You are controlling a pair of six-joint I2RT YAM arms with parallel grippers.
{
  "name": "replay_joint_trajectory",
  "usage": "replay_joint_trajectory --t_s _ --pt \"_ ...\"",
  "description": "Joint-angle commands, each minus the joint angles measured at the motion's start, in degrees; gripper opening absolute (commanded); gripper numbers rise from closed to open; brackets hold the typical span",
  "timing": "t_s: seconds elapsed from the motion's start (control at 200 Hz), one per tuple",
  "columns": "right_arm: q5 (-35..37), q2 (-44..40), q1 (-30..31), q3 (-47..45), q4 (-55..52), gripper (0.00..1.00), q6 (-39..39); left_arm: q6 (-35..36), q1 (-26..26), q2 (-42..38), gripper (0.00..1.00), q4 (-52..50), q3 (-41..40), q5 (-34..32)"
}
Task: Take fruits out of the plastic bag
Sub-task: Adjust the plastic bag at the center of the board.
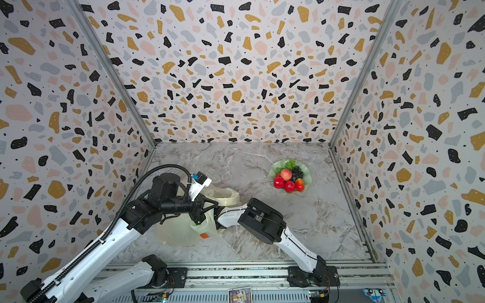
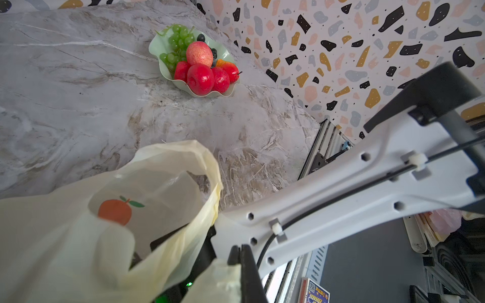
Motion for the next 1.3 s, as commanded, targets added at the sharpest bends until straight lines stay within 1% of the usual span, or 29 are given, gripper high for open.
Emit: replay_joint_trajectory --t_s 0.0,0.08,0.16,0.185,0.245,0.325,0.345,0.37,0.375,0.481,0.591,0.701,0.821,0.971,1.026,1.086,1.136,1.212,1.297 --pt "3.55 1.78 0.72 5.92 -5.78 0.91 -2.44 1.29 -0.31 -0.31 0.00 2.99 -0.05 1.78" --pt "7.85 3.24 1.45 8.22 -8.27 0.85 -3.72 1.25 -0.31 -0.98 0.00 2.57 0.36 1.47" --pt "9.78 3.70 1.47 9.37 -9.69 0.73 -3.95 1.29 -0.31 -2.02 0.00 1.81 0.89 0.50" --pt "9.82 3.57 1.31 9.42 -10.19 0.67 -4.15 1.30 -0.31 -2.42 0.00 1.40 1.07 0.11" --pt "10.76 2.84 0.87 8.91 -11.33 0.46 -4.26 1.30 -0.31 -3.24 0.00 0.66 1.64 -0.82" --pt "10.15 0.39 -0.93 6.37 -11.19 0.25 -3.76 1.29 -0.31 -4.37 0.00 -0.89 2.41 -2.64" --pt "9.88 -0.52 -1.57 5.08 -10.58 0.16 -3.27 1.29 -0.31 -4.70 0.00 -1.25 2.59 -3.19" --pt "9.33 -1.83 -2.44 3.54 -9.61 0.01 -2.66 1.05 -0.31 -5.09 0.00 -1.52 2.82 -4.11" --pt "9.28 -2.09 -2.56 3.04 -9.50 0.00 -2.53 1.08 -0.31 -5.18 0.00 -1.59 2.84 -4.26" --pt "10.36 -8.90 -7.24 -5.44 -6.27 0.00 0.14 0.85 -0.31 -6.82 0.00 -3.00 3.66 -8.43" --pt "15.74 -18.10 -12.77 -15.51 -3.17 0.00 2.41 0.76 -0.31 -8.50 0.00 -4.25 4.42 -11.48" --pt "21.86 -27.29 -17.71 -23.82 -3.33 0.00 2.46 0.65 -0.24 -10.11 0.00 -5.46 5.21 -13.01" --pt "28.68 -35.28 -20.57 -30.04 -5.89 0.00 1.66 0.96 -0.23 -12.21 0.00 -6.81 6.08 -15.42" --pt "39.39 -43.05 -22.00 -35.44 -11.50 0.00 2.94 0.61 -0.22 -14.08 0.00 -9.03 5.42 -20.12" --pt "41.26 -46.12 -21.93 -37.45 -12.84 0.00 3.39 -0.68 -0.22 -14.67 0.00 -10.46 4.35 -23.44" --pt "39.45 -49.37 -21.00 -39.43 -13.32 0.00 3.24 -2.77 -0.22 -15.25 0.00 -13.02 2.82 -26.82" --pt "39.09 -51.89 -18.76 -41.10 -14.13 0.00 2.31 -5.09 -0.22 -15.62 0.00 -15.31 1.32 -27.63" --pt "40.84 -55.29 -12.51 -43.76 -13.99 0.00 -0.64 -9.85 -0.22 -17.02 0.00 -18.34 -1.27 -27.95" --pt "46.10 -58.36 -4.54 -47.12 -12.94 0.00 -2.88 -16.08 -0.22 -20.57 0.00 -20.19 -4.33 -28.41"
